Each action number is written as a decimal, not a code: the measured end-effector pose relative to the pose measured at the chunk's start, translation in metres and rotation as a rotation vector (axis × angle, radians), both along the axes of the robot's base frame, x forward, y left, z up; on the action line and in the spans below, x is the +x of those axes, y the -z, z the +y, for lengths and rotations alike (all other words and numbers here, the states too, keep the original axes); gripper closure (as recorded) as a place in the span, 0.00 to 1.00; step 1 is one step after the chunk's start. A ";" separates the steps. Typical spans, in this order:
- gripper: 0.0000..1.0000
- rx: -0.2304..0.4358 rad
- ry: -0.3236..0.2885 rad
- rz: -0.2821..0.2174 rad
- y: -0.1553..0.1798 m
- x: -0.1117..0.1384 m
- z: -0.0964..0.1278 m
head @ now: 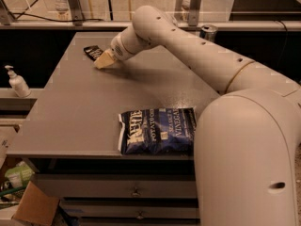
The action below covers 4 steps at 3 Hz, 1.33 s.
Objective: Pick rxbar chocolate
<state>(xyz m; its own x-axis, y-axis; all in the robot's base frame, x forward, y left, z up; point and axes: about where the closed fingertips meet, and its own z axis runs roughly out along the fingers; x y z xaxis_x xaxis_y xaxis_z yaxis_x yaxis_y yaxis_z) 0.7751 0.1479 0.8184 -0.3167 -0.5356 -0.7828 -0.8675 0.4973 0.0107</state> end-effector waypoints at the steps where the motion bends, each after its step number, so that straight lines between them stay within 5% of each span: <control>1: 0.88 0.023 0.006 -0.013 -0.010 -0.007 -0.010; 2: 1.00 0.055 0.007 -0.038 -0.026 -0.019 -0.020; 4: 1.00 0.092 -0.004 -0.127 -0.076 -0.033 -0.040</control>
Offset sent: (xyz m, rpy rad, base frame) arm -0.0333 -0.0395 0.0531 0.0965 -0.0762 -0.0164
